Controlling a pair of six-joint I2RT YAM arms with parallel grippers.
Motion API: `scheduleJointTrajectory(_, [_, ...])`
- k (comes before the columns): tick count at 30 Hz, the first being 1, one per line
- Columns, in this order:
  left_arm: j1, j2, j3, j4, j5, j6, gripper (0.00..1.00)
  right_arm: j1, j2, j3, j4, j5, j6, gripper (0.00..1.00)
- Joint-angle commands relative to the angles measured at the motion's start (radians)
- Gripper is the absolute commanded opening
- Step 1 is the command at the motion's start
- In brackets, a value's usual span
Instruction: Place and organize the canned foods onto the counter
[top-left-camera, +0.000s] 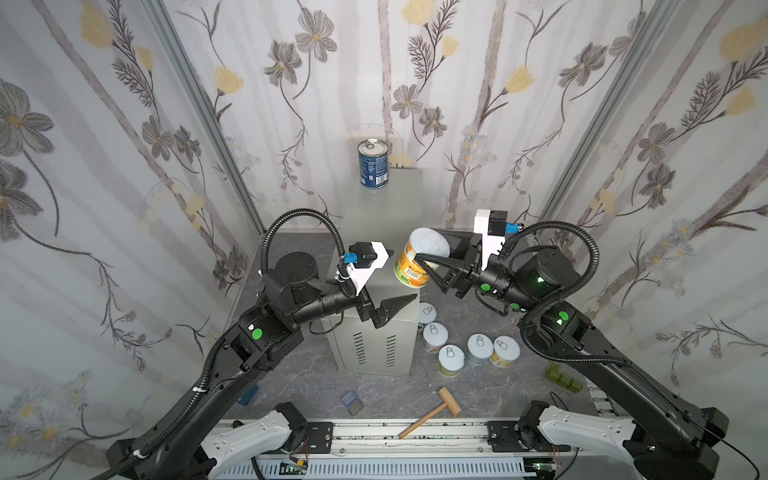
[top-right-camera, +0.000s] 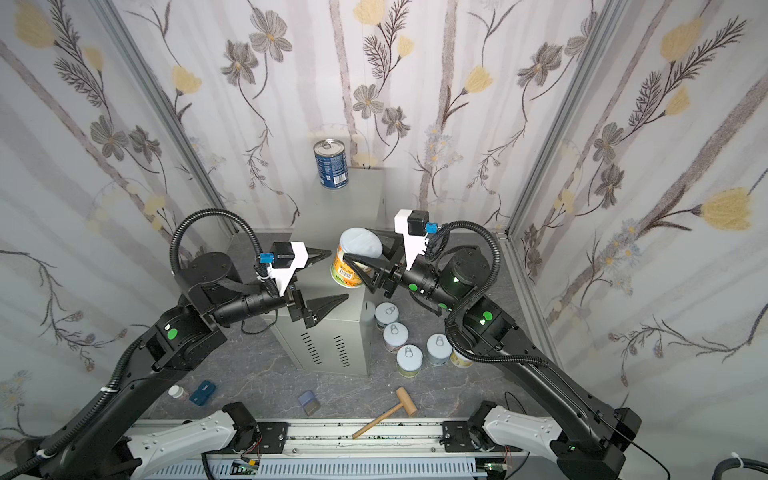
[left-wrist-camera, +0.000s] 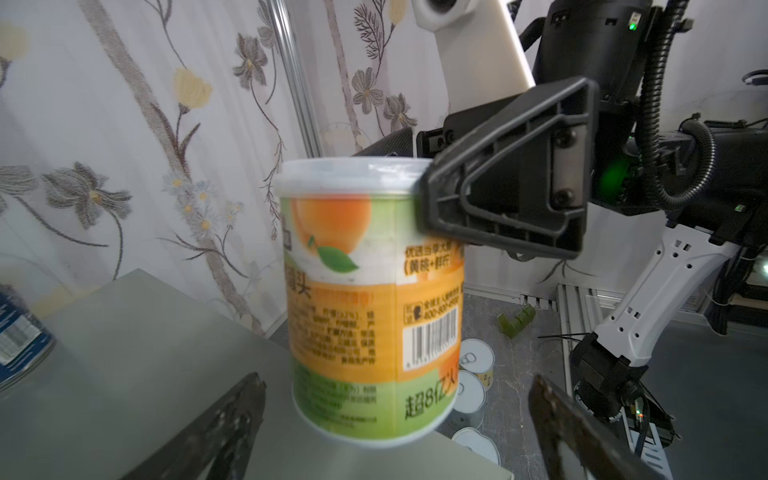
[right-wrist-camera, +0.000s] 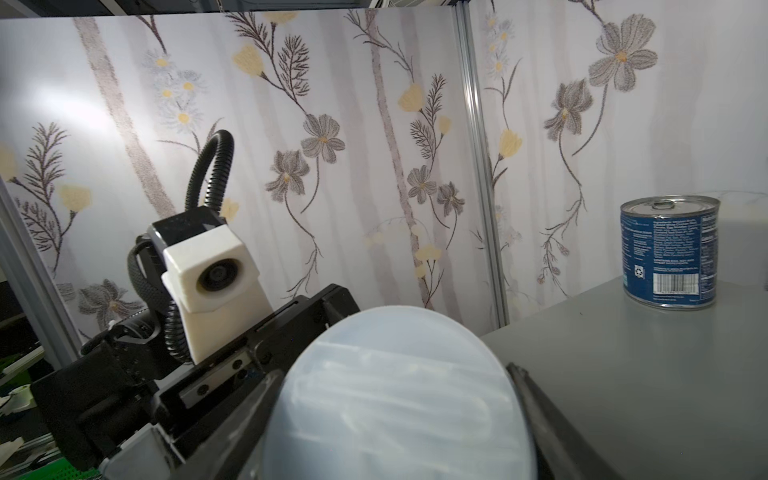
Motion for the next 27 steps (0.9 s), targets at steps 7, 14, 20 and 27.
scheduleJointTrajectory(7, [0.084,-0.083,-0.012,-0.116,-0.062,0.047,1.0,-0.162,0.275,0.297,-0.036,-0.034,-0.091,0.39])
scheduleJointTrajectory(14, [0.1,-0.102,-0.009,-0.183,-0.069,0.094,1.0,-0.207,0.643,0.78,-0.28,0.058,-0.24,0.4])
scheduleJointTrajectory(20, [0.132,-0.118,-0.044,-0.156,-0.048,0.09,1.0,-0.232,0.896,1.123,-0.375,0.14,-0.281,0.44])
scheduleJointTrajectory(27, [0.18,-0.123,-0.077,-0.115,0.008,0.062,1.0,-0.247,0.964,1.133,-0.306,0.188,-0.292,0.49])
